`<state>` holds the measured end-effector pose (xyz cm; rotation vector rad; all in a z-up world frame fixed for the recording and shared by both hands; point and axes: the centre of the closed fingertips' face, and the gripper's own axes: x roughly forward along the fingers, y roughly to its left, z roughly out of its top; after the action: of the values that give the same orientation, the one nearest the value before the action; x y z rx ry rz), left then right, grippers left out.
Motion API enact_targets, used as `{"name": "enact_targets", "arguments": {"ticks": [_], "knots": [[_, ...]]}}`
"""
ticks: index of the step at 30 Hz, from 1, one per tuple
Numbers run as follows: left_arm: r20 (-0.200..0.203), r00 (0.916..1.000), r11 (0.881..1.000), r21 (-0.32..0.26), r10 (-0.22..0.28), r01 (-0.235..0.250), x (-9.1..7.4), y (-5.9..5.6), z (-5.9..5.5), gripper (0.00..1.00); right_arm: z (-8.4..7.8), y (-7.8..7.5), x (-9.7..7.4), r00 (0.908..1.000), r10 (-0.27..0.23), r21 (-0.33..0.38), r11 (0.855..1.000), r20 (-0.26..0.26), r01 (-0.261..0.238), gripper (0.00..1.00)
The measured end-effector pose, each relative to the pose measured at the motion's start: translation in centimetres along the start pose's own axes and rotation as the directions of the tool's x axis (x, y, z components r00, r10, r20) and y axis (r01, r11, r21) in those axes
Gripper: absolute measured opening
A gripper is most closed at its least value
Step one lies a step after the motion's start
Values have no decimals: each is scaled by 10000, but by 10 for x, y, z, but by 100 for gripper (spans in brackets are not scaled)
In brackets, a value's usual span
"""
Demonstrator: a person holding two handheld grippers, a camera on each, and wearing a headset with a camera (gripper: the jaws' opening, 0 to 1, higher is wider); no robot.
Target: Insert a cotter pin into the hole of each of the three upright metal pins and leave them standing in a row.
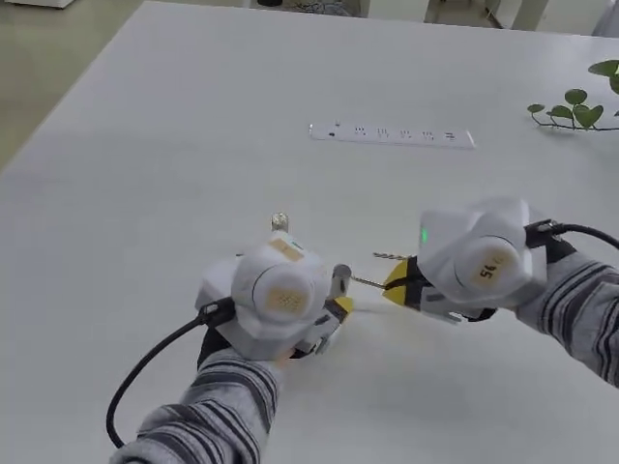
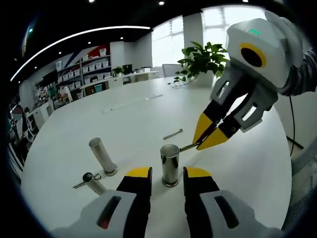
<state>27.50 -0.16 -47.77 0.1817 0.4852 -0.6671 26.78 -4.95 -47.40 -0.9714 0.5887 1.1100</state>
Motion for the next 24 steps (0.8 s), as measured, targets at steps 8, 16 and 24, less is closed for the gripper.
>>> {"name": "enact_targets", "arguments": {"ticks": [8,16,24], "knots": [[53,10000,9999,-116,-21,22,3,-4,0,17,3,1,-1,10000,-12,-32,10000,-38,12,0],[10,9999,9998,-130,124,-124,7,-5,2,11,7,1,-2,9996,-247,-307,9992,-148,243,0],[328,9993,9983,-555,178,-159,8,-3,1,10,8,0,-5,9990,-350,-505,9982,-287,335,0]]}}
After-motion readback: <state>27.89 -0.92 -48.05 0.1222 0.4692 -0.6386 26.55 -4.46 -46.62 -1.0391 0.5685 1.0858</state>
